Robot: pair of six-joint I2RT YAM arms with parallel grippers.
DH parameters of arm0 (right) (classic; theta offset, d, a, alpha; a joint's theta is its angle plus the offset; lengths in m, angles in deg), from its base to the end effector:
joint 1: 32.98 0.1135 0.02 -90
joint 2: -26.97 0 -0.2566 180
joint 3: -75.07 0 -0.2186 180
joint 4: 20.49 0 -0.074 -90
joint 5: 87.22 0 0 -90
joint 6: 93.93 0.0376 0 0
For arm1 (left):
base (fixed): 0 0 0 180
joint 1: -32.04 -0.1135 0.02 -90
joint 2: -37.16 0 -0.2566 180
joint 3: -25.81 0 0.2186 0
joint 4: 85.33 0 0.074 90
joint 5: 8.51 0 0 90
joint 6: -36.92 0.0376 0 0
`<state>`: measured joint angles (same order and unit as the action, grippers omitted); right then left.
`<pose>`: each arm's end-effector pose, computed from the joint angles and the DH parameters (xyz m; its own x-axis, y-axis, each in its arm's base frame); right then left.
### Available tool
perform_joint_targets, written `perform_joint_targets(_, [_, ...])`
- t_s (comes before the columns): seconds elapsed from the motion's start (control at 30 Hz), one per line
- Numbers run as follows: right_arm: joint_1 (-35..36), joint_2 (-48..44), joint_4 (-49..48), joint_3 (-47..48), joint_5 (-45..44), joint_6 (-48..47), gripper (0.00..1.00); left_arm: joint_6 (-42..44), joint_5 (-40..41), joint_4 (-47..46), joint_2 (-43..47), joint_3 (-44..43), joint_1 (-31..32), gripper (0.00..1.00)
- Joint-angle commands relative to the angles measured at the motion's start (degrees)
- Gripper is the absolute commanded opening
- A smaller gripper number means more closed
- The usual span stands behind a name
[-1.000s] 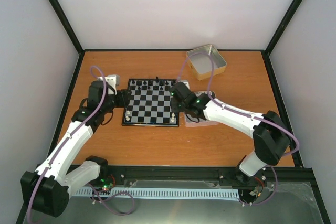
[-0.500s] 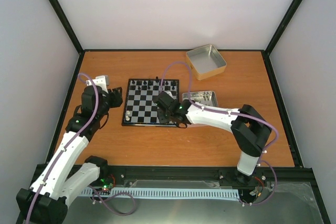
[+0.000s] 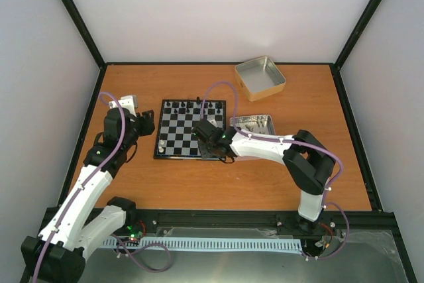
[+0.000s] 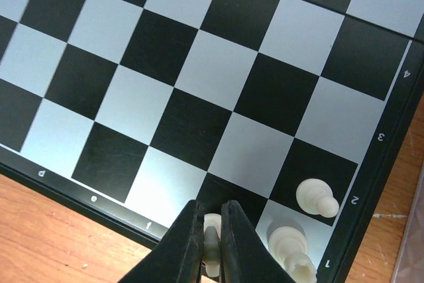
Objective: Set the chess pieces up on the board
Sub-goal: Place the chess piece on the chessboard.
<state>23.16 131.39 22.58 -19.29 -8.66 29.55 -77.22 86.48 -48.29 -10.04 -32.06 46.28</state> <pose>0.1974 0.2808 0.1939 -0.8300 -0.2666 -0.4900 -0.3644 0.9242 0.1144 0.1562 -0.0363 0.2927 -0.4622 -0.3030 -0.8334 -0.0214 0.9433 -0.3312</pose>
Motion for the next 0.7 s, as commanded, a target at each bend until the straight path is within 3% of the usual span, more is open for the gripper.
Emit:
perform_joint_targets(0.0, [0.46,1.58,0.22,1.34,-1.26,-0.41,0.09,-0.64,0.59,-1.21,-0.04,-0.36,-0.35,0.53])
perform_joint_targets(0.13, [0.46,2.06,0.27,1.74,-1.48,-0.72,0.13,-0.56,0.72,-1.22,-0.08,-0.30,-0.36,0.53])
perform_joint_targets(0.3, [0.46,-0.03,0.66,2.82,-2.96,-0.87,0.30,-0.60,0.54,-1.19,-0.22,-0.29,-0.35,0.55])
perform_joint_targets(0.67, [-1.84,-10.84,1.35,0.26,-8.27,1.65,0.36,-0.73,0.80,-1.19,0.50,-0.11,-0.35,0.56])
